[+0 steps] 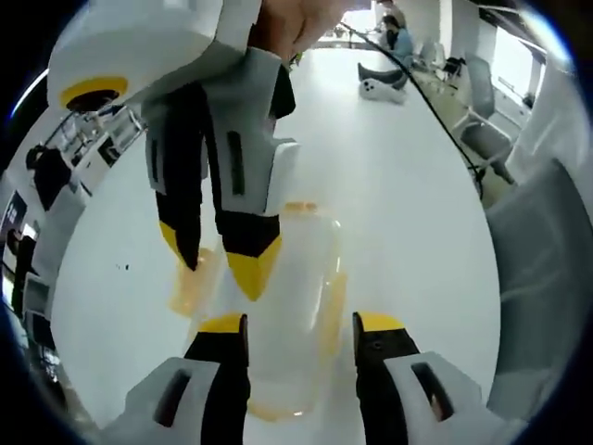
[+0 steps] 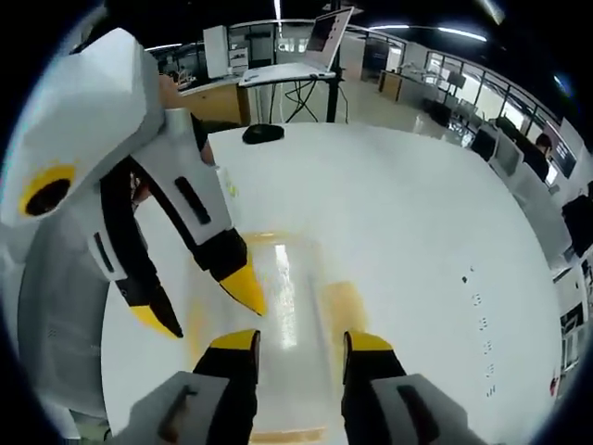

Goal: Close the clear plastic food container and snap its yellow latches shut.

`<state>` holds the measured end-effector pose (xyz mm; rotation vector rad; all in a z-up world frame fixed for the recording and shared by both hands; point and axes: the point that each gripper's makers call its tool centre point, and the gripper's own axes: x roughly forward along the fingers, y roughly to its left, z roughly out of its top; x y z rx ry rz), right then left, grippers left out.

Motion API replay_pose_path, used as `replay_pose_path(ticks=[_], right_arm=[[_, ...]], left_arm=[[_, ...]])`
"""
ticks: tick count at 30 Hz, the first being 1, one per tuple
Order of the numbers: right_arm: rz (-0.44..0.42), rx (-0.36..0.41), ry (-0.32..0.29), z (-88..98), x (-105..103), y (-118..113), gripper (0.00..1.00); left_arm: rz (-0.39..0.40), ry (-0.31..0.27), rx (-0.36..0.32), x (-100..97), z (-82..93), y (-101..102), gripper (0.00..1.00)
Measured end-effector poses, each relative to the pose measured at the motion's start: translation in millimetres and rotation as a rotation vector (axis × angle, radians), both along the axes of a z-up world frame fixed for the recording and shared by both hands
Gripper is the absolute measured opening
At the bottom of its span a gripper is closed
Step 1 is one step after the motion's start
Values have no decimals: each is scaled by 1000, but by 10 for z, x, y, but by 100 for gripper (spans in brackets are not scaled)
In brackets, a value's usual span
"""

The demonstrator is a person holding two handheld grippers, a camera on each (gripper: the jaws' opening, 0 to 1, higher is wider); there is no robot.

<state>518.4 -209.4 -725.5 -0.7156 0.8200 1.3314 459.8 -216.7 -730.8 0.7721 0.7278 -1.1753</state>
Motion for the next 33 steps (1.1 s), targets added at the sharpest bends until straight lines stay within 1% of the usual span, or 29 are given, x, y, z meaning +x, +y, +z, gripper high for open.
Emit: replay_pose_path(ticks=[1,3,8,14,15,20,23,28,33], right_arm=[[-7,0,16,-16,-2,-2,36],[-4,-8,18,-42,10,-17,37],[-11,4,39,-41,12,-13,37],[12,4,67,-54,27,-5,39],[18,0,81,-60,23,0,38],[49,-12,112,-71,20,10,38],[64,-19,139,-84,12,10,37],[91,-42,156,-93,2,22,37],[114,-69,178,-101,1,26,37]], left_arm=[[-3,-9,2,-14,-8,-6,44],[-6,-26,13,-19,-17,-11,45],[-26,-77,38,1,-36,-1,43],[-57,-128,75,-2,-57,4,43],[-64,-137,83,-3,-61,8,43],[-74,-161,95,19,-63,20,41],[-77,-171,102,25,-66,18,41],[-77,-203,113,34,-91,15,41],[-67,-211,100,42,-85,16,40]])
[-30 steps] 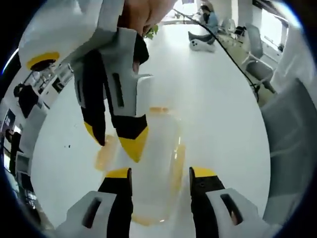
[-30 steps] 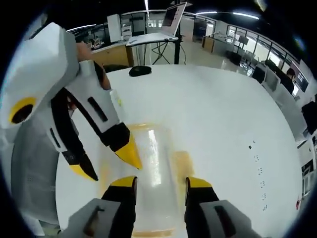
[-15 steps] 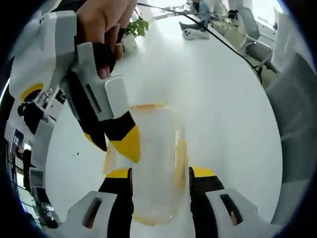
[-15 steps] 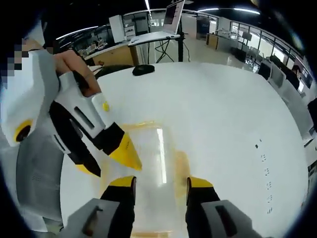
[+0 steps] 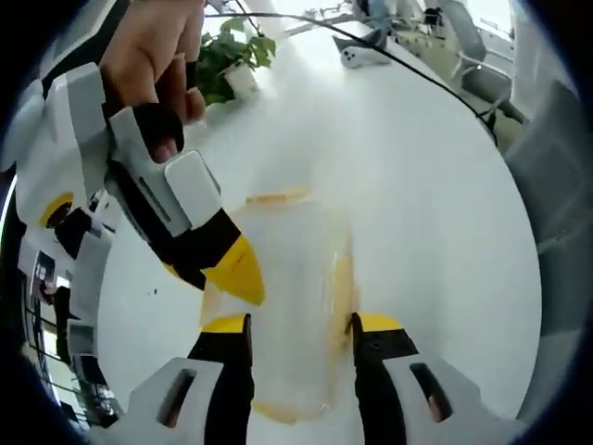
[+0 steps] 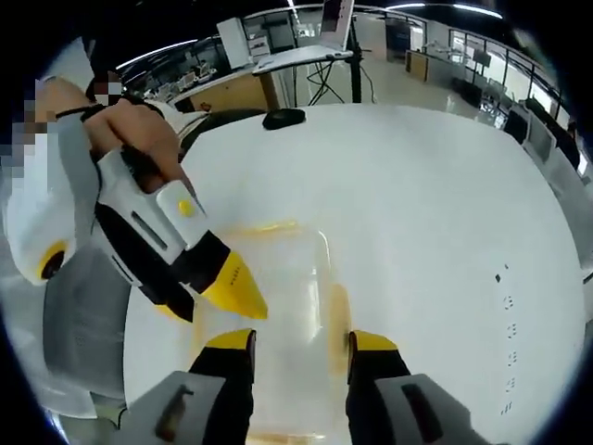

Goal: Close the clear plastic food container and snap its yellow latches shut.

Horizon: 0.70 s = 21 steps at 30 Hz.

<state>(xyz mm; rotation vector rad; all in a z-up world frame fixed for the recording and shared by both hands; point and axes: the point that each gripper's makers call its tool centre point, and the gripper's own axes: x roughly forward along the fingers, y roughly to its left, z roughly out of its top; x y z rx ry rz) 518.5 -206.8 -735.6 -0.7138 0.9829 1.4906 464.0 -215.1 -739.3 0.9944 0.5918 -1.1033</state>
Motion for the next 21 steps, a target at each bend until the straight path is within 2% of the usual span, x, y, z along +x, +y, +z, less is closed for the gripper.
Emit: replay_pose_path(ticks=[8,10,11,12,13,14,16,21], right_arm=[[51,-43,41,-26,-22,6,34],[67,-64,66,-38,-31,15,33],[78,-86,84,-47,-40,7,32],[107,-69,128,-34,-124,62,31],[109,-127,125,-24,-98,-20,30],[98,-85,112,-20,-73,76,30],[88,-78,131,-22,-75,58,31],[94,-76,132,-37,-66,36,32]], left_arm=[[28,-12,17,19,-21,1,38],[34,-34,19,51,-40,-22,35],[34,-30,48,13,-38,31,34],[49,-54,48,56,10,39,34],[50,-35,50,8,12,43,34],[45,-46,56,12,-1,45,34],[51,-51,49,22,-12,44,34],[48,-40,40,28,-36,28,34]])
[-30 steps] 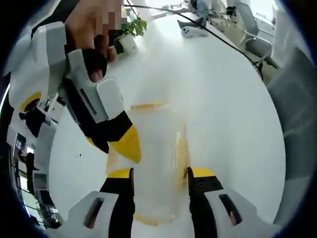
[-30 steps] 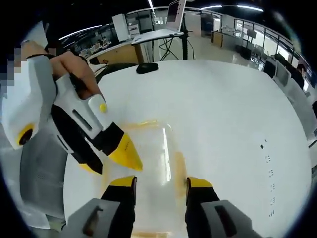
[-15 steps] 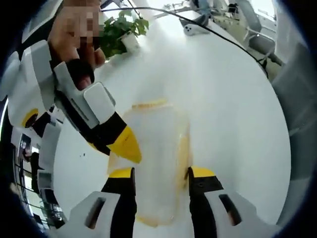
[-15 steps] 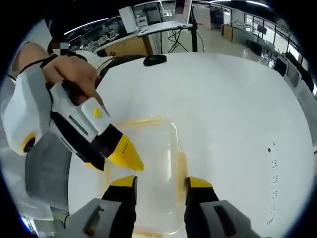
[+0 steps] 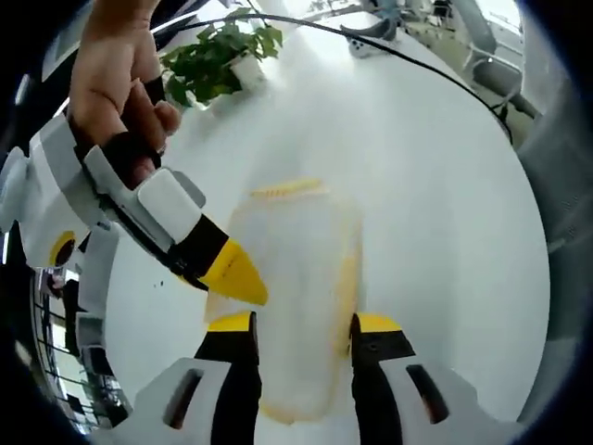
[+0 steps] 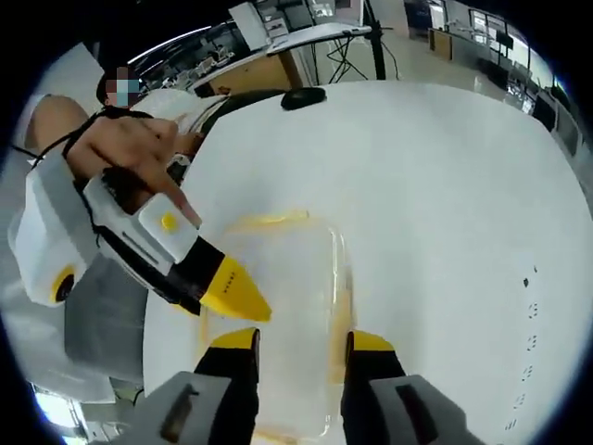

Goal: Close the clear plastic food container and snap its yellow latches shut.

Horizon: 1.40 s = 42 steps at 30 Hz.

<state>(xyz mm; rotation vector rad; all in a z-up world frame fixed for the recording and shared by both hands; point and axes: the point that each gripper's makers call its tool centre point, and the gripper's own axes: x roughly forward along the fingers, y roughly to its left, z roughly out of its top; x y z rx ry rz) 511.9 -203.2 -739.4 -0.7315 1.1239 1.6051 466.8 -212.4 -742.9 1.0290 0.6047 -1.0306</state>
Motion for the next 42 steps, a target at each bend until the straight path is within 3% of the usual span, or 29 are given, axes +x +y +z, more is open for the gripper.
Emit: replay_pose_path(ticks=[25,29,32,42], right_arm=[[-22,28,-3,8,27,-24,35],[-23,30,-24,36,60,-47,40],[-35,50,-50,79,127,-72,48],[-47,51,-84,134,122,-257,52]], left_arm=[[-31,1,-1,-28,29,-18,39],[-40,0,-5,-43,30,-19,42],[-29,14,5,-66,-8,10,51],[-14,58,-21,-46,77,13,52]])
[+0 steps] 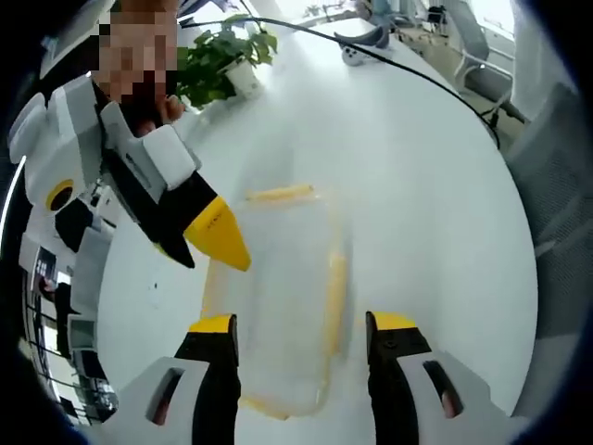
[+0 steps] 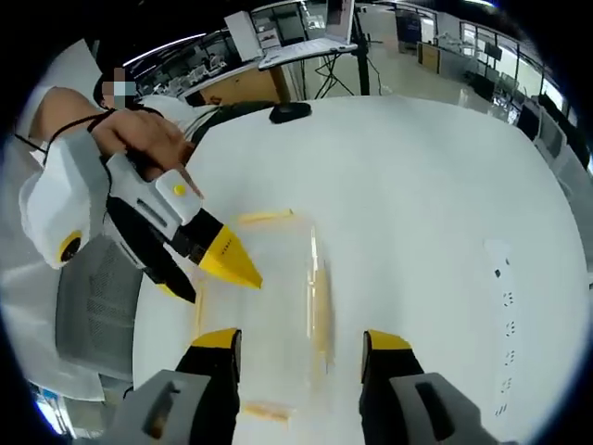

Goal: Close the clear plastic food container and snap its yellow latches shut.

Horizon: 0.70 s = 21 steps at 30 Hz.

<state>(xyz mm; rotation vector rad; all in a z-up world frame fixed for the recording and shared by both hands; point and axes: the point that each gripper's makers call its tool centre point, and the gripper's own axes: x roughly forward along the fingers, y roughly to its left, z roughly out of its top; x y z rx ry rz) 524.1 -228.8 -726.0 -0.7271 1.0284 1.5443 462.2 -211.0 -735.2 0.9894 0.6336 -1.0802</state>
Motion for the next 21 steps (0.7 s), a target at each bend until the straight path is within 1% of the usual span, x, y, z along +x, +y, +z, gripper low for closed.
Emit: replay_pose_path(ticks=[2,5,9,11,14,16,19,21], right_arm=[[-1,-5,1,-3,-20,-31,55],[19,-20,-15,-3,-46,-99,55],[5,-15,-18,65,-81,-130,57],[14,-25,-28,75,-111,-164,57],[22,-43,-37,79,-149,-219,58],[19,-37,-51,100,-166,-233,58],[-3,-30,-51,109,-194,-245,60],[-1,-27,-63,104,-221,-260,61]], left_arm=[[6,9,-4,16,27,-3,53],[27,44,4,11,28,22,56],[34,47,1,51,78,56,58],[36,50,0,67,89,83,59],[31,48,12,83,89,138,60],[35,48,16,109,83,179,61],[39,51,23,135,61,237,62],[35,54,31,138,45,270,62]])
